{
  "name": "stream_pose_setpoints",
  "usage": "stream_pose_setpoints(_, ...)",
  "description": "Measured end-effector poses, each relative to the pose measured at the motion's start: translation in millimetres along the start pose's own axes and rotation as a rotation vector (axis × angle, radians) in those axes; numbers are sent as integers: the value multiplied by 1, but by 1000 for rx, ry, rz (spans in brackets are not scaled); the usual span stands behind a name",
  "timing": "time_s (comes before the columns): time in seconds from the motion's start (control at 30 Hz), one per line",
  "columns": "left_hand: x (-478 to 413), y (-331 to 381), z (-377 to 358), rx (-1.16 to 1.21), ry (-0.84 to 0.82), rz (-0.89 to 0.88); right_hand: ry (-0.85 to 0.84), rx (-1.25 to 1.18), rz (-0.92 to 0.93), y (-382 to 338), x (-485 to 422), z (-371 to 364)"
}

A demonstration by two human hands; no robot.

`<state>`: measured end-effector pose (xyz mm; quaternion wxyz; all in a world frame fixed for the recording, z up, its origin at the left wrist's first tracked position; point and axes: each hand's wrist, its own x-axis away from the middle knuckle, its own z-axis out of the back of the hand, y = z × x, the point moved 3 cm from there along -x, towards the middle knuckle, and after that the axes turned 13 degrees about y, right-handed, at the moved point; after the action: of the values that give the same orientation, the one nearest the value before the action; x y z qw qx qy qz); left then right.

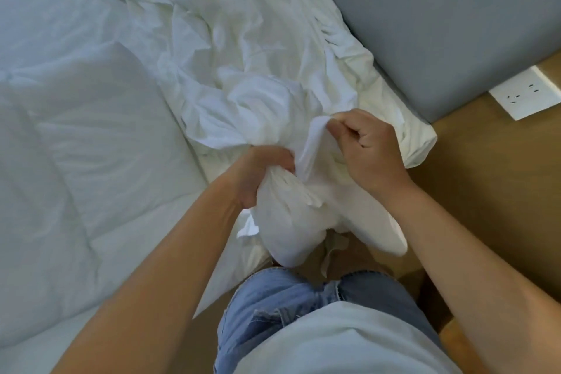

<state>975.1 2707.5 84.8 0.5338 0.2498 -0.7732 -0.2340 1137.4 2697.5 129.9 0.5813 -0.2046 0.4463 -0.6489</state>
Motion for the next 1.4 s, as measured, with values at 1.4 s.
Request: stream_pose_setpoints(1.4,-27,64,13,9,88,20,92,-283,-405,-16,-17,-47)
